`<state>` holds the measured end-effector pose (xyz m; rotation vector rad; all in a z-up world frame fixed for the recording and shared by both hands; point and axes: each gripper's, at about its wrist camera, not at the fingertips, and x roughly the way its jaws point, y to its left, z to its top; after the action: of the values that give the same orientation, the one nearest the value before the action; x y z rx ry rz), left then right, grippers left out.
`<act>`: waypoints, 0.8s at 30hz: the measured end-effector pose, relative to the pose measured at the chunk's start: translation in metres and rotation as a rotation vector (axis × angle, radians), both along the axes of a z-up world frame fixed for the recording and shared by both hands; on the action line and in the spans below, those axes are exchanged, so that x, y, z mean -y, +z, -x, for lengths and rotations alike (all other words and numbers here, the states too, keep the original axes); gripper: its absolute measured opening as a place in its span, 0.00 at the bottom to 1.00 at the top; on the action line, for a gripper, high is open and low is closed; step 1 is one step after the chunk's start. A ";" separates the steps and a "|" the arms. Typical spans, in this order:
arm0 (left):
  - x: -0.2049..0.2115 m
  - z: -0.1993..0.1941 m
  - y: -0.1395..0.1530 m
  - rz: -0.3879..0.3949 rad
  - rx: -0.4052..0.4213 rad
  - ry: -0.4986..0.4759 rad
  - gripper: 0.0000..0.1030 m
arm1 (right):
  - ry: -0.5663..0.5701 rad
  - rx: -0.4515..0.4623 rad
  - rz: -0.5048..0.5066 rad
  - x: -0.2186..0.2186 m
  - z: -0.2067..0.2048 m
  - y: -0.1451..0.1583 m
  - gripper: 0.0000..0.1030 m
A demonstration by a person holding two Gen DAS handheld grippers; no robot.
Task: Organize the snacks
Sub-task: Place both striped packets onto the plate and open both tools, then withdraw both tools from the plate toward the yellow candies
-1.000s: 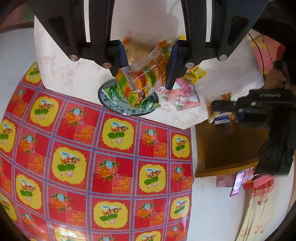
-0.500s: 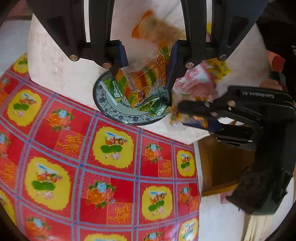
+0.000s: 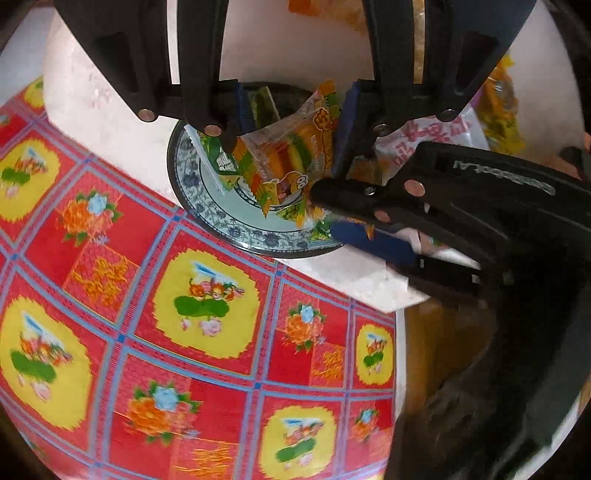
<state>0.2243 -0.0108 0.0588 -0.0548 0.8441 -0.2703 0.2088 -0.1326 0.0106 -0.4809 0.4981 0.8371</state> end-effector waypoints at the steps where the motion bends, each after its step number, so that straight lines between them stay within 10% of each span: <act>1: -0.001 0.001 0.001 0.017 0.004 -0.006 0.56 | -0.001 0.011 0.011 -0.003 0.000 -0.001 0.44; 24: 0.009 0.062 0.028 -0.070 0.102 0.039 0.58 | -0.028 0.059 -0.052 0.034 0.048 0.012 0.54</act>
<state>0.1622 -0.0196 0.0865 0.0082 0.7503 -0.2048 0.1607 -0.1670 0.0226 -0.4484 0.4274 0.8047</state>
